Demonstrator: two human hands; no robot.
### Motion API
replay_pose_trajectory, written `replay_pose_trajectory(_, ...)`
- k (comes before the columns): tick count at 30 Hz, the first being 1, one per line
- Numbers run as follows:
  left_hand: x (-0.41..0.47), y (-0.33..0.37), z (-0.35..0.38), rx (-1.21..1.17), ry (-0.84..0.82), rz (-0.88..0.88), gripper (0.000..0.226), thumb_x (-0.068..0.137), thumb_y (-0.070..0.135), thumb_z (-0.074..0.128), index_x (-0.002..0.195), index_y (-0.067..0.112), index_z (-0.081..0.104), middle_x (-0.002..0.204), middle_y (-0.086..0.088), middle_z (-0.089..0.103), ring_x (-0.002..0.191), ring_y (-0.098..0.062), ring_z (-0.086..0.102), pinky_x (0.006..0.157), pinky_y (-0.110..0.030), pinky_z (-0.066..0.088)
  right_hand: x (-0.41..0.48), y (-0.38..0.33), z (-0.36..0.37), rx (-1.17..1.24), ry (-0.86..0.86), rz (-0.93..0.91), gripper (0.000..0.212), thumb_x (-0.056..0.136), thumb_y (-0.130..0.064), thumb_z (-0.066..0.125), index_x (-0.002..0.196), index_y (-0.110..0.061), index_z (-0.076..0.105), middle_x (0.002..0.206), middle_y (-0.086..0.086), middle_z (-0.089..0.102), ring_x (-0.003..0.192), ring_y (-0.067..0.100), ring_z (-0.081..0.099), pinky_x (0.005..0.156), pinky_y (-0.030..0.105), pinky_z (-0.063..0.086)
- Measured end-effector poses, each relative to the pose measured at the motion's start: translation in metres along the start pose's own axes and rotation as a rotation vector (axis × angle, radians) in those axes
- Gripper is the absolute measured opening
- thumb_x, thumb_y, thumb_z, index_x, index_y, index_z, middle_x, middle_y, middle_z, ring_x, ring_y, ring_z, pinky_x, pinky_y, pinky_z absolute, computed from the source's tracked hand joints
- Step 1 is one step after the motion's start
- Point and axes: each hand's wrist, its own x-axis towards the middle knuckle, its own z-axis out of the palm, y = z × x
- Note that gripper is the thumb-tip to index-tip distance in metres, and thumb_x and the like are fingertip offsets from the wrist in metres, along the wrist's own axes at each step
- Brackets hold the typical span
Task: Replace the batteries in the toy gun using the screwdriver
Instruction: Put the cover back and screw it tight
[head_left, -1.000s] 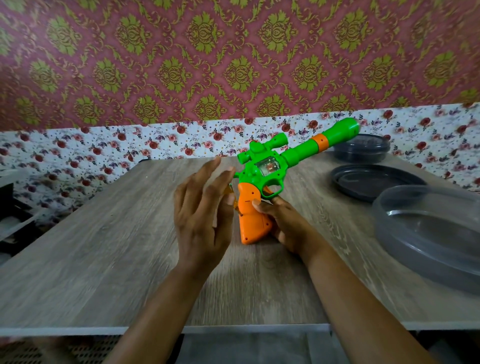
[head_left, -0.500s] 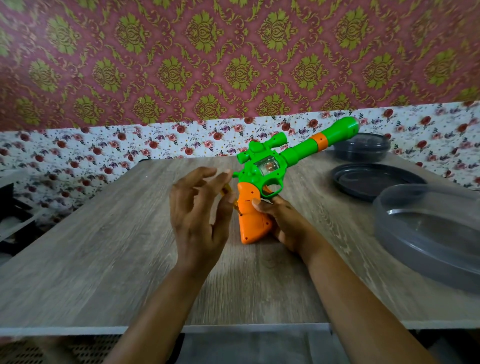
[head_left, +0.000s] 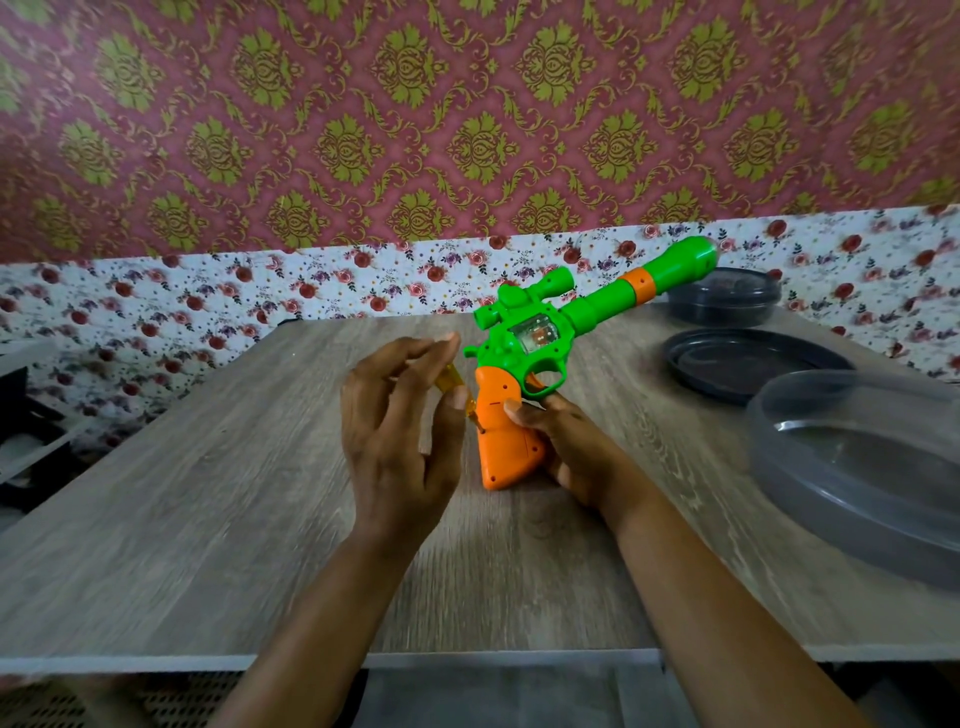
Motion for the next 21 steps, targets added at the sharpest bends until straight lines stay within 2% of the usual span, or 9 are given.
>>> replay_pose_trajectory(4,0.0008,-0.0009,0.0002,0.000,0.001,0.001,0.021,0.096,0.027,0.047,0.112,0.015,0.053,0.102,-0.001,0.047,0.094,-0.022,0.051,0.073,-0.040,0.047,0.0000,0.0009,0.0004,-0.016,-0.005,-0.007,0.030,0.092,-0.006,0.049,0.119,-0.019,0.051,0.103,0.000,0.065,0.091,0.014,0.063,0.070,0.029,0.056)
replay_pose_trajectory(13,0.0002,-0.0028,0.0011,0.026,-0.002,-0.009,0.023,0.089,0.016,0.059,0.112,0.017,0.054,0.103,-0.002,0.045,0.092,-0.023,0.051,0.072,-0.036,0.046,0.0000,0.0001,0.0001,-0.036,0.004,0.003,0.031,0.092,-0.007,0.049,0.120,-0.019,0.050,0.103,0.000,0.064,0.091,0.014,0.062,0.072,0.031,0.055)
replay_pose_trajectory(17,-0.0001,-0.0014,0.0009,0.027,-0.010,-0.006,0.027,0.092,0.015,0.051,0.119,0.016,0.049,0.111,-0.001,0.049,0.095,-0.020,0.053,0.072,-0.040,0.048,0.0002,-0.0006,0.0008,-0.029,0.006,0.002,0.028,0.092,-0.006,0.049,0.116,-0.020,0.051,0.099,-0.002,0.064,0.088,0.011,0.062,0.069,0.029,0.055)
replay_pose_trajectory(21,-0.0011,0.0007,0.0015,0.072,-0.024,-0.014,0.030,0.094,0.016,0.045,0.125,0.014,0.046,0.120,0.001,0.051,0.103,-0.013,0.051,0.080,-0.031,0.042,0.0008,-0.0005,0.0000,-0.037,0.014,0.008,0.028,0.092,-0.007,0.050,0.116,-0.021,0.051,0.100,-0.003,0.064,0.089,0.012,0.062,0.072,0.031,0.053)
